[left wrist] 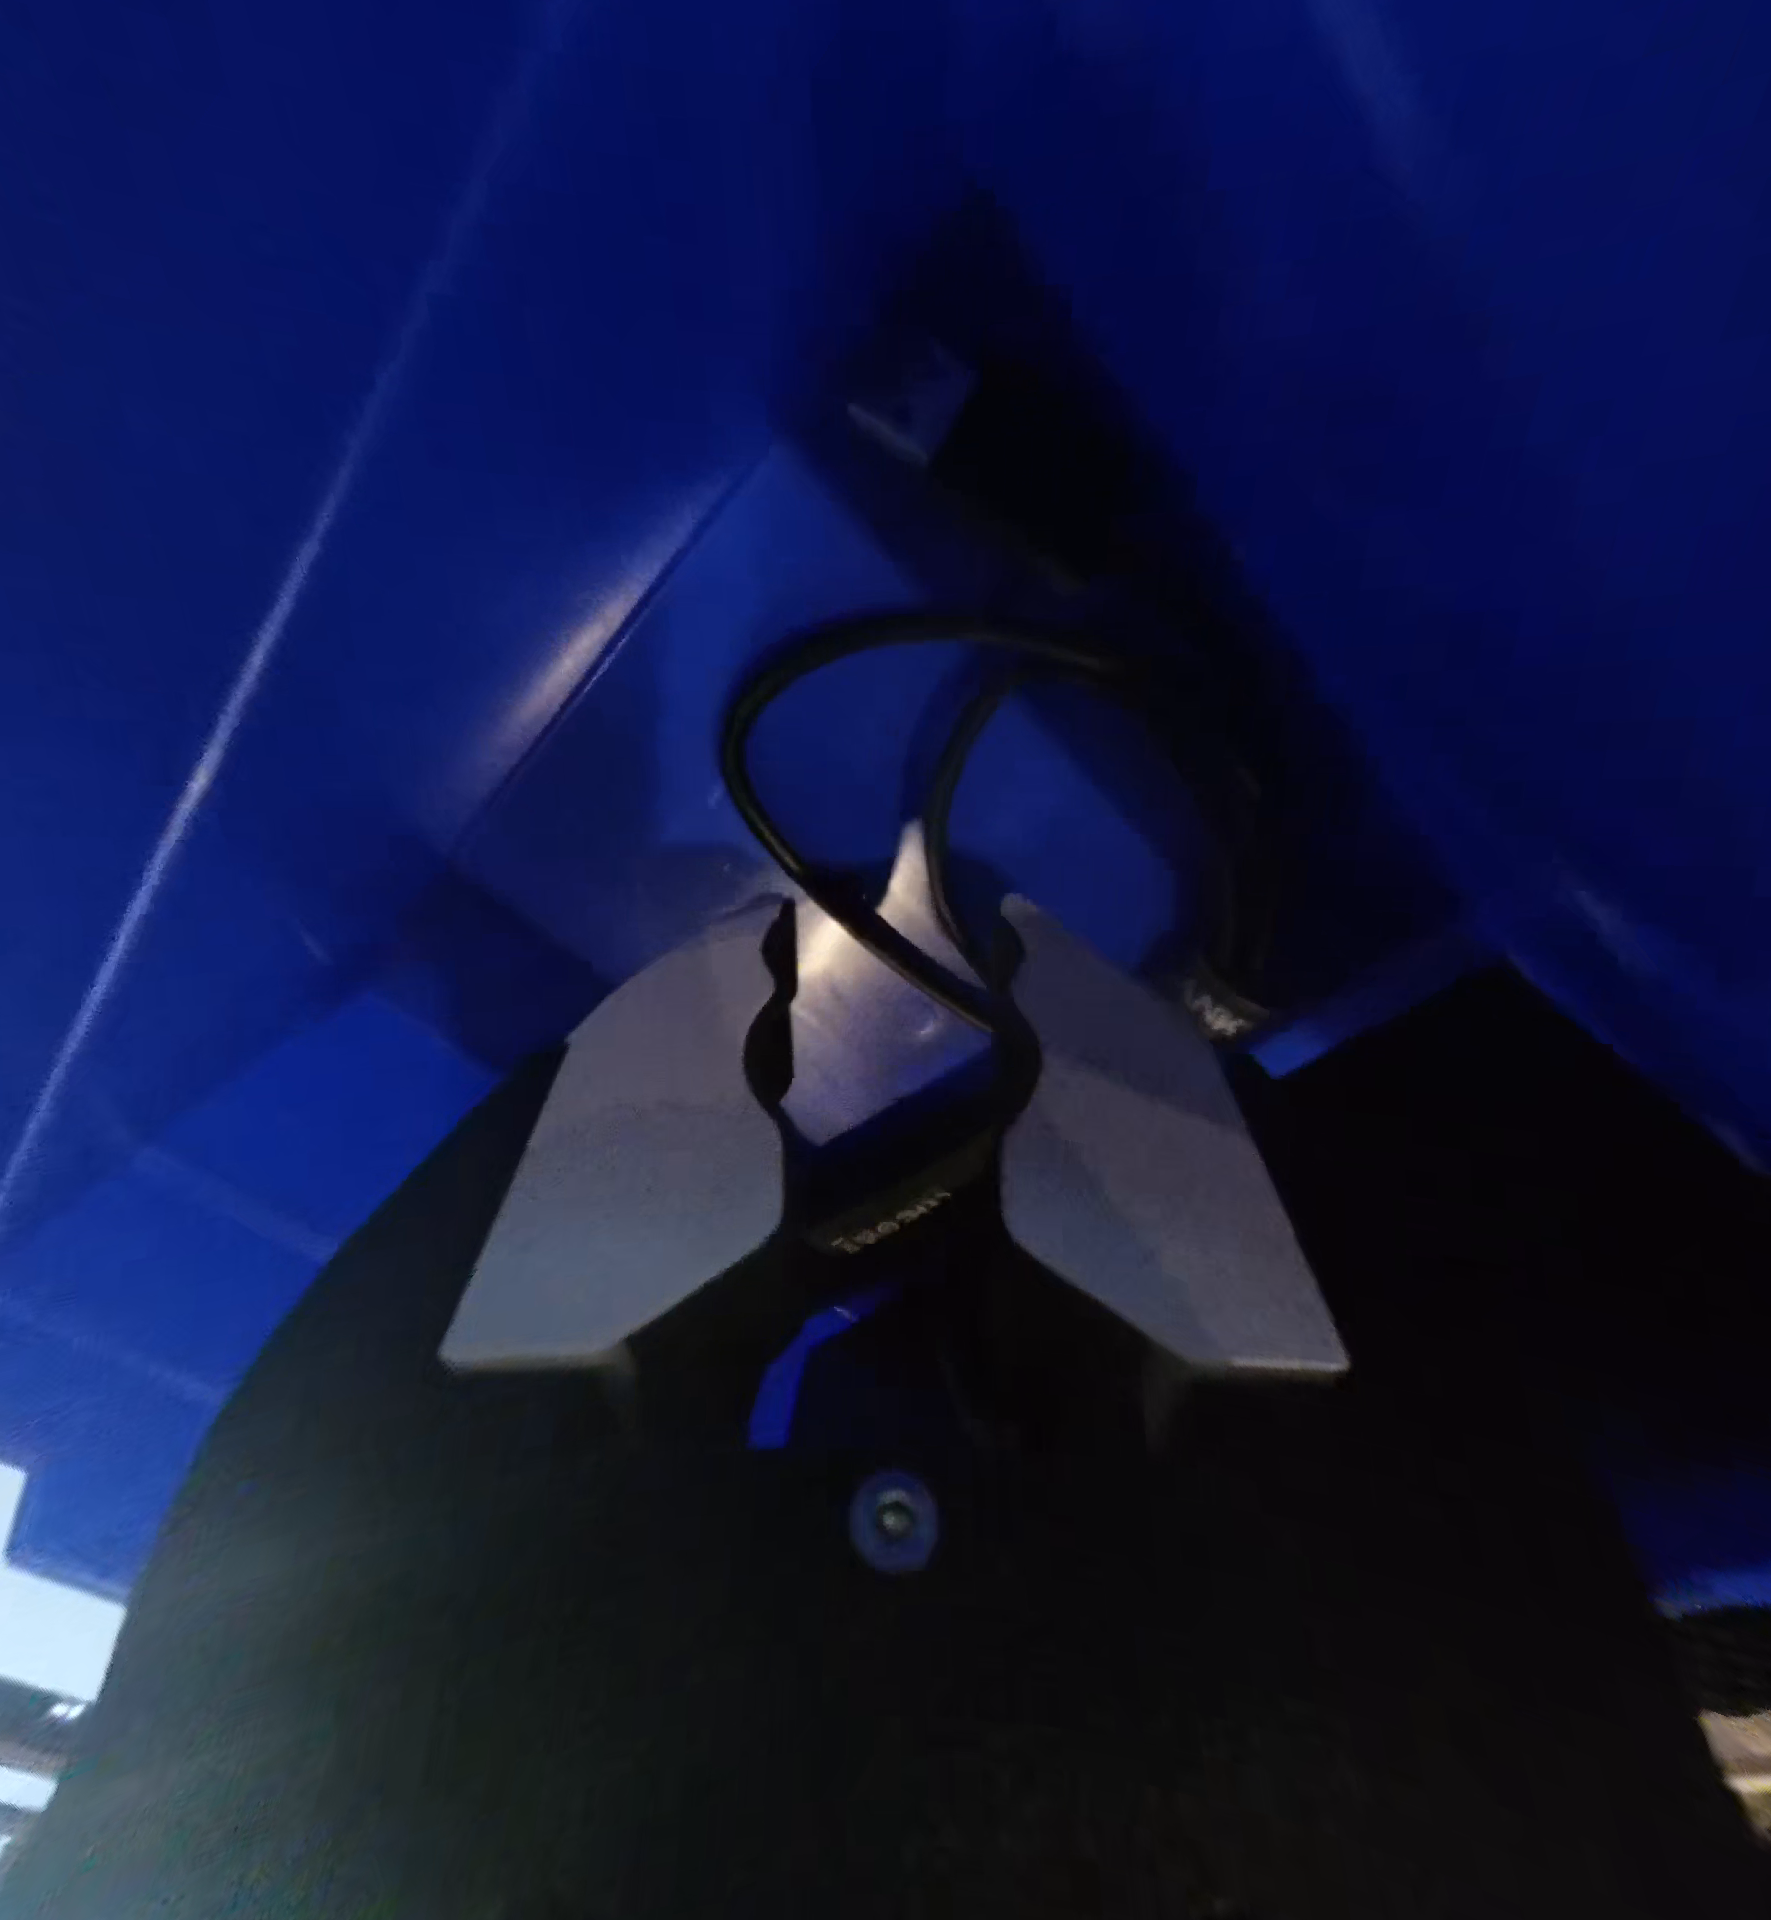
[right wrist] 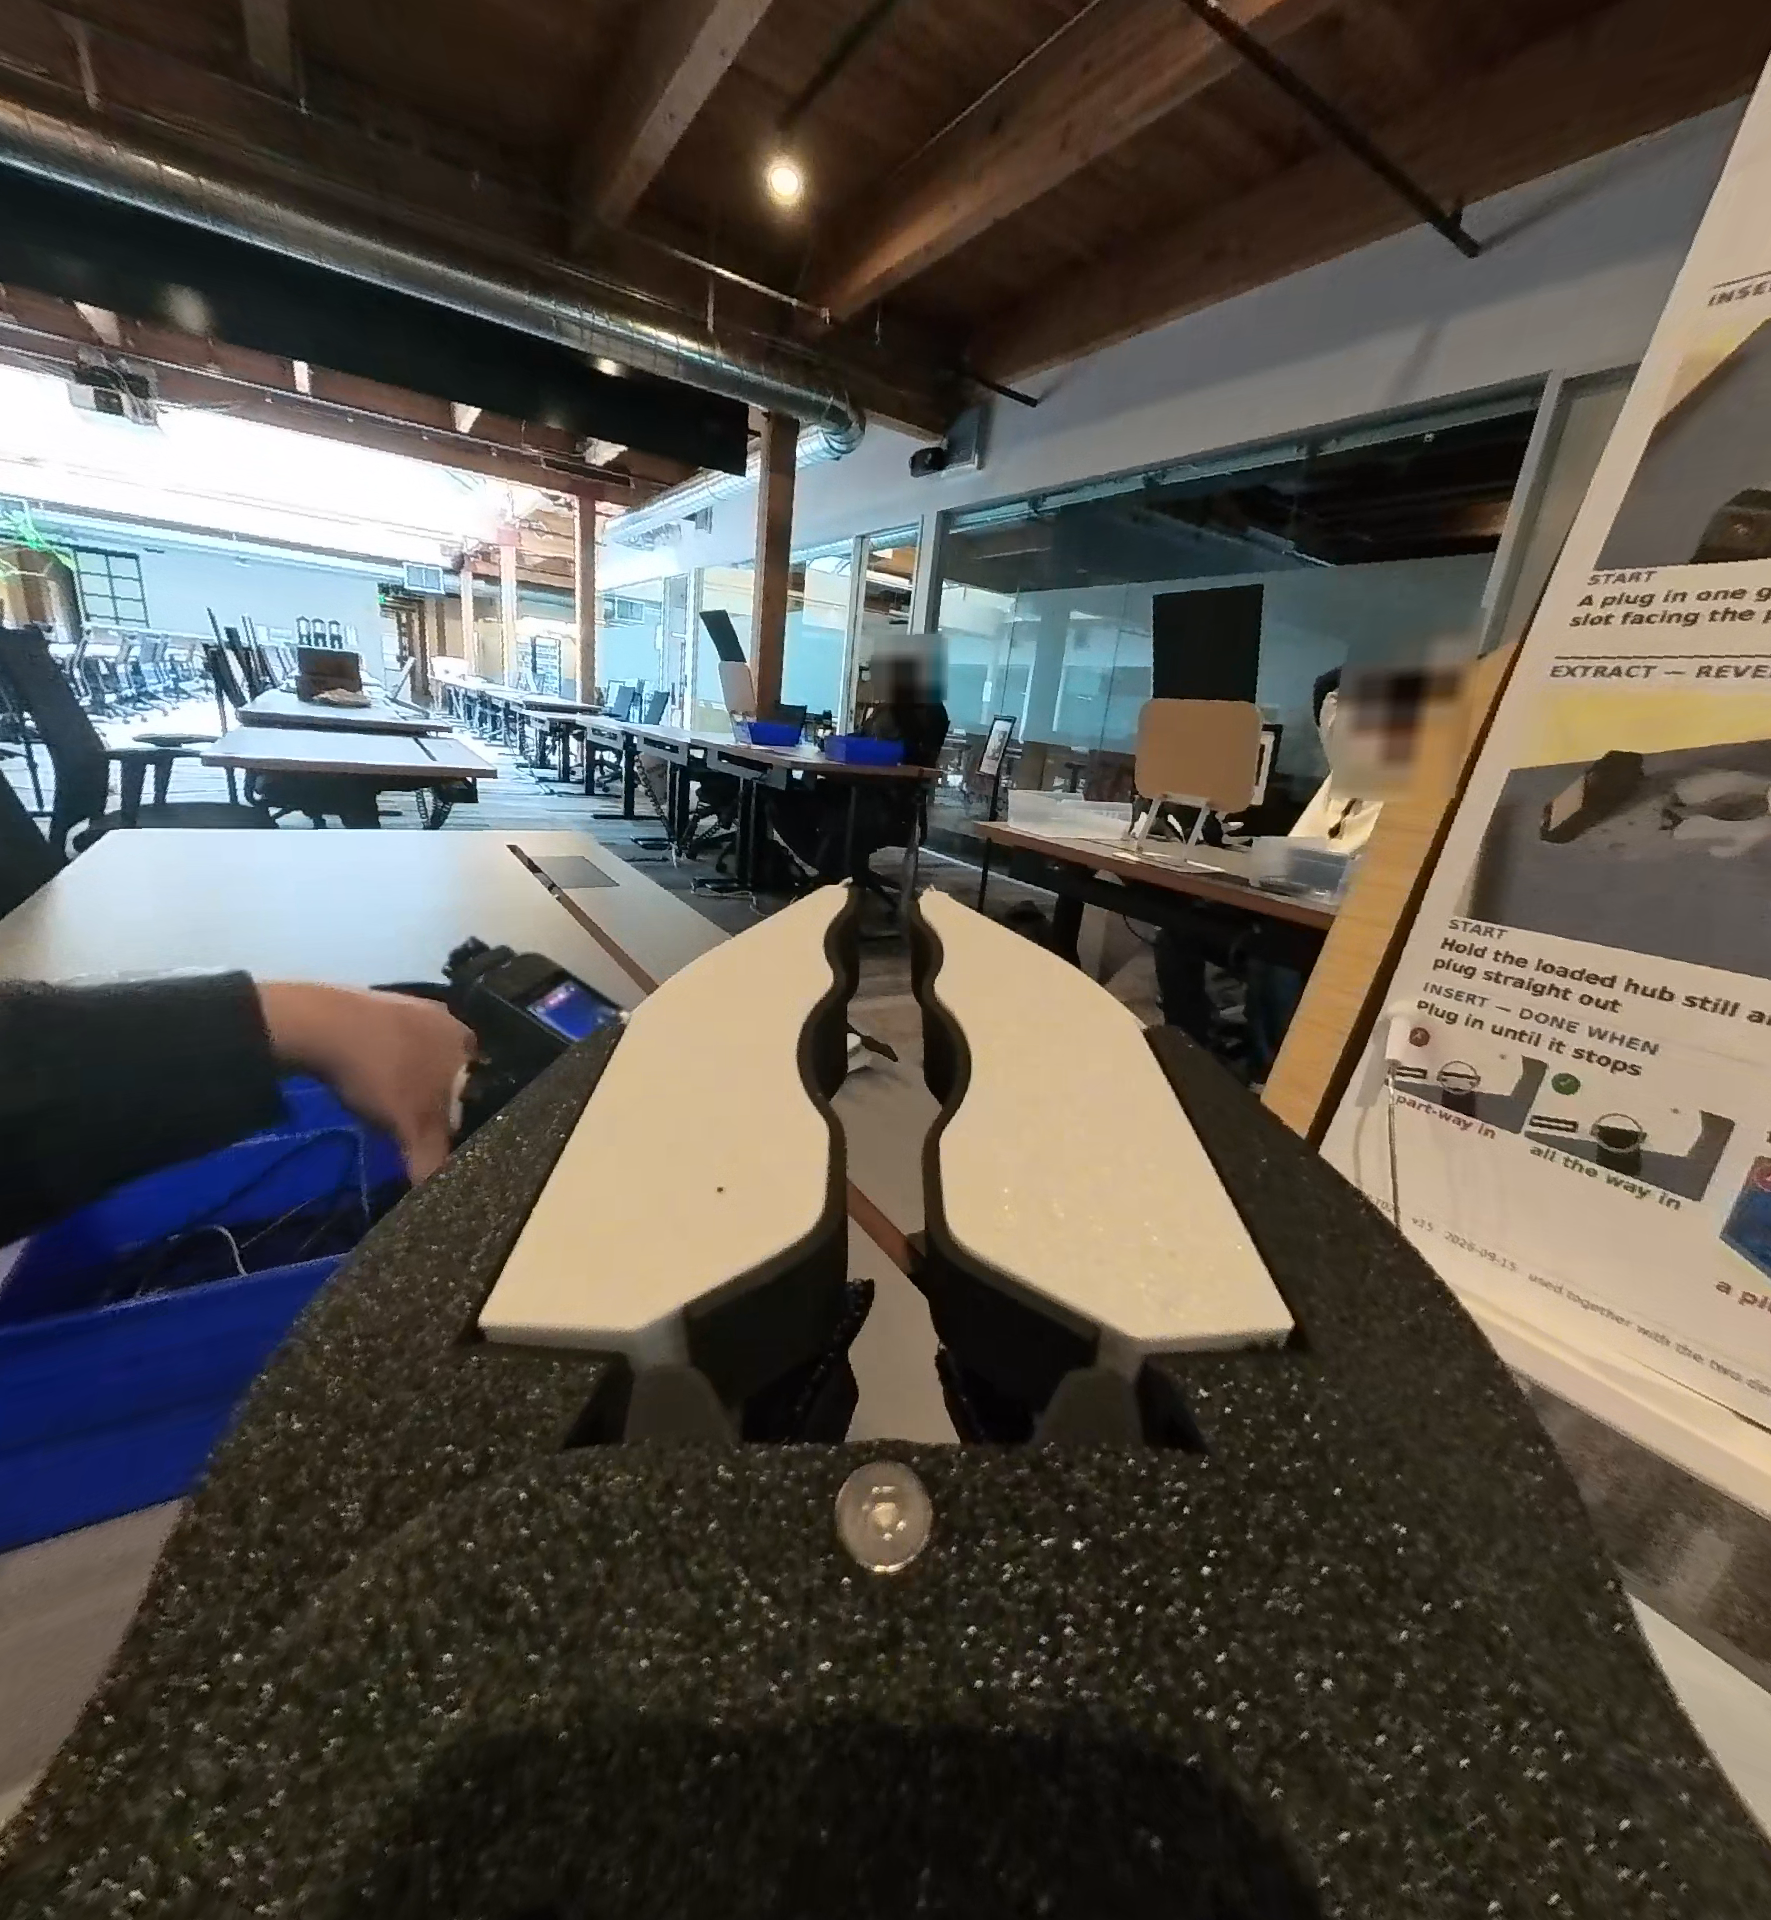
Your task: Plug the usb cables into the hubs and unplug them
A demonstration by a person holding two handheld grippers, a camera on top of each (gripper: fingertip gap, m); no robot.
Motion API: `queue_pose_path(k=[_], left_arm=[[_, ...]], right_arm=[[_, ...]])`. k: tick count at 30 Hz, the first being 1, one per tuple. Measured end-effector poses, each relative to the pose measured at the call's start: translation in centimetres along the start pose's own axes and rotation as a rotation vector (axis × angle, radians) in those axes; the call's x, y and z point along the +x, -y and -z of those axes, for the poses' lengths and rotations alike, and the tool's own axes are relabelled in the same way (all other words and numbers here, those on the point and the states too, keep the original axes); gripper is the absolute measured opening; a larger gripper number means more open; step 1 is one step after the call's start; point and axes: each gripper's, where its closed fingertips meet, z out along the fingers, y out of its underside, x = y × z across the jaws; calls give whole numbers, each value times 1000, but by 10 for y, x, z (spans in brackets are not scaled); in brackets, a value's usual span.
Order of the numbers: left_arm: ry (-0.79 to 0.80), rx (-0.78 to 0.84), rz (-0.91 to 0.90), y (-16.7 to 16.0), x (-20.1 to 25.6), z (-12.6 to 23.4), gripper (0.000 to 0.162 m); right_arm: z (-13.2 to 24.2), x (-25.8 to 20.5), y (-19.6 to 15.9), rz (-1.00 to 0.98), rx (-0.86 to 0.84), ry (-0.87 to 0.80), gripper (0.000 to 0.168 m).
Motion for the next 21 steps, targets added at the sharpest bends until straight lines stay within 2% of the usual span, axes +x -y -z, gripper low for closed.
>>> queue_pose_path(k=[8, 13, 15, 21], left_arm=[[1, -70, -10, 2, -1, -3, 27], [4, -159, -49, -4, 1, -2, 7], [-9, -172, -65, -3, 4, -4, 6], [-20, -57, -73, 7, 2, 25, 4]], right_arm=[[-2, -10, 8, 16, 34, 29, 8], [-2, -14, 13, 2, 59, 46, 8], [-2, -17, 16, 3, 71, 55, 7], [-2, -19, 17, 24, 67, 52, 7]])
